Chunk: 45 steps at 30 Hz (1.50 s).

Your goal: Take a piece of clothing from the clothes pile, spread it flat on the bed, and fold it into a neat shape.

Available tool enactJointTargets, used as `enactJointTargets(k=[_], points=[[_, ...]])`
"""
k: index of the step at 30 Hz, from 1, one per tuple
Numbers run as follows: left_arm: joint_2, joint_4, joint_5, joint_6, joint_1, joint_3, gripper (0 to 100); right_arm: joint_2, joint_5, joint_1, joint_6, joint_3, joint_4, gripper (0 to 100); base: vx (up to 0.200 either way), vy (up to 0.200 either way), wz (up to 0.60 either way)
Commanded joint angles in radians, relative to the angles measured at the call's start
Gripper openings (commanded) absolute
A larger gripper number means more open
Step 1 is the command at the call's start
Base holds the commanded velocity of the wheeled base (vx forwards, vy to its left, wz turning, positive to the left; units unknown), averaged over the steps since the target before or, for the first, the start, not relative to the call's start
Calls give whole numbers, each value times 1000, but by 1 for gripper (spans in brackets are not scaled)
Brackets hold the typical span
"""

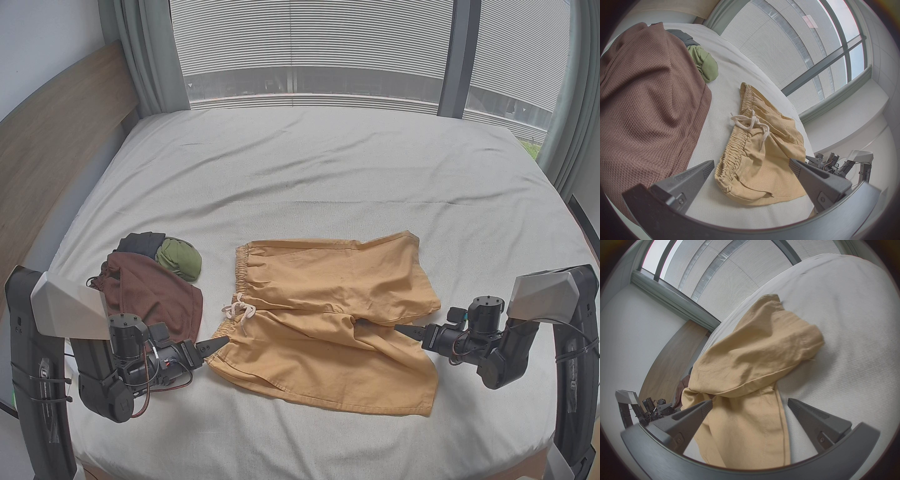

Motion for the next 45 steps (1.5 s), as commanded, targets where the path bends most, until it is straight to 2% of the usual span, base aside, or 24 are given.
enactJointTargets(k=[1,7,12,13,27,38,45], points=[[3,0,-1,1,0,0,100,48,-7,30,1,-60,8,100,0,0,0],[5,0,-2,1,-1,0,100,70,-42,30,3,-93,-12,100,0,0,0],[5,0,-2,1,-3,0,100,74,-44,25,3,-90,-48,100,0,0,0],[6,0,-2,1,-6,0,100,74,-44,24,3,-86,-55,0,0,0,0],[11,0,-2,1,-6,0,100,54,-36,5,3,22,-140,0,0,0,0],[14,0,-2,1,-8,-1,100,-10,-36,-91,-8,88,-146,0,0,0,0],[14,0,-2,1,-8,-1,100,-9,-36,-110,-9,72,-141,0,0,0,0]])
